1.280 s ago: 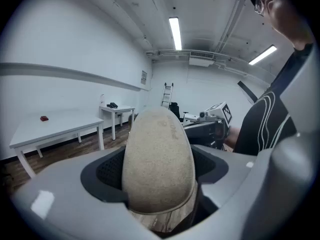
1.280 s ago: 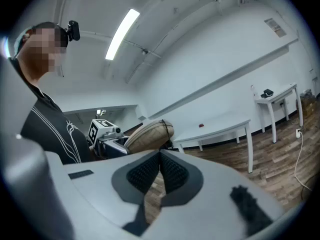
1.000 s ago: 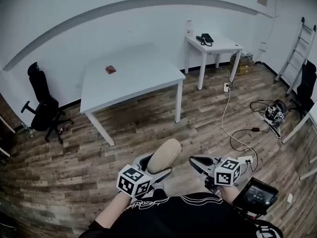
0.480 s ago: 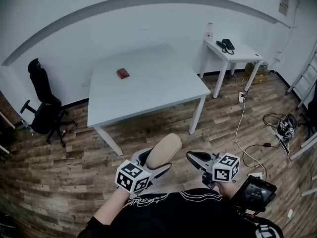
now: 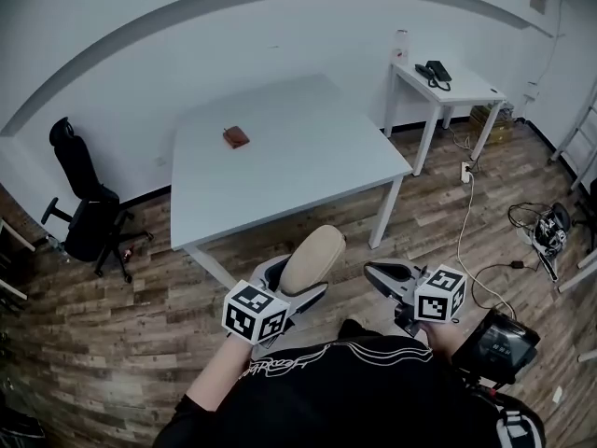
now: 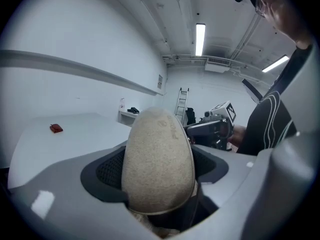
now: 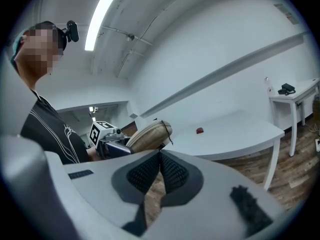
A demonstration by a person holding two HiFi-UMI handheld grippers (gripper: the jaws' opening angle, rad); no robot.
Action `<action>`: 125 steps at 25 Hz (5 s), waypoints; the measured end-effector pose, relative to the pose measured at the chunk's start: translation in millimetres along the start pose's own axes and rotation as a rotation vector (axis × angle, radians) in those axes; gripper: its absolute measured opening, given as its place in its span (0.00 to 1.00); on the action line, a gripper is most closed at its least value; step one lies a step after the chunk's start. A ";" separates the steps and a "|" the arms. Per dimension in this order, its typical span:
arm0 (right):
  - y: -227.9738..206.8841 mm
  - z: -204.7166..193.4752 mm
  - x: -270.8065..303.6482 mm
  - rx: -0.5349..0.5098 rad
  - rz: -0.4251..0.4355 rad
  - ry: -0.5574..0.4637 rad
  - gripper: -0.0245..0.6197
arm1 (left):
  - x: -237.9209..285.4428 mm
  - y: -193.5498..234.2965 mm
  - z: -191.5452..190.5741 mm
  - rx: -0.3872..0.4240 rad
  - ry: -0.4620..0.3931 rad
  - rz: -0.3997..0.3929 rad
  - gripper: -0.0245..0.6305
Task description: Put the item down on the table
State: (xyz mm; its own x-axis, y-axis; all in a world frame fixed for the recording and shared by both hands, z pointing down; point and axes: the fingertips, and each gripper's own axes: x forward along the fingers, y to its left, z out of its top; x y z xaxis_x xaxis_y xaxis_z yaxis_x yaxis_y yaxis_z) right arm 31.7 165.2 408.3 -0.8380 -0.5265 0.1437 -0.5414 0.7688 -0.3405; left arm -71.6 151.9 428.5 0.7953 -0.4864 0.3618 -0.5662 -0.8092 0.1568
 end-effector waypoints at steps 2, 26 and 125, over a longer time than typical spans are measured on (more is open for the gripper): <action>-13.5 3.2 13.8 0.006 0.021 0.010 0.05 | 8.7 15.0 -0.9 -0.013 0.010 0.010 0.63; -288.8 88.8 158.8 0.088 0.127 0.088 0.05 | 193.7 270.0 57.3 -0.097 0.113 0.176 0.64; -342.0 89.8 219.2 0.093 0.128 0.175 0.05 | 257.2 394.7 2.6 -0.055 0.226 0.290 0.78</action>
State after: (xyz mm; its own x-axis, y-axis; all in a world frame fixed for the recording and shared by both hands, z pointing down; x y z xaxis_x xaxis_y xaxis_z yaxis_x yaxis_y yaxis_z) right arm 39.3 -245.7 472.9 -0.9028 -0.3499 0.2500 -0.4283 0.7839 -0.4496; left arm -89.9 -293.4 581.1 0.5358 -0.6026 0.5914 -0.7766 -0.6266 0.0651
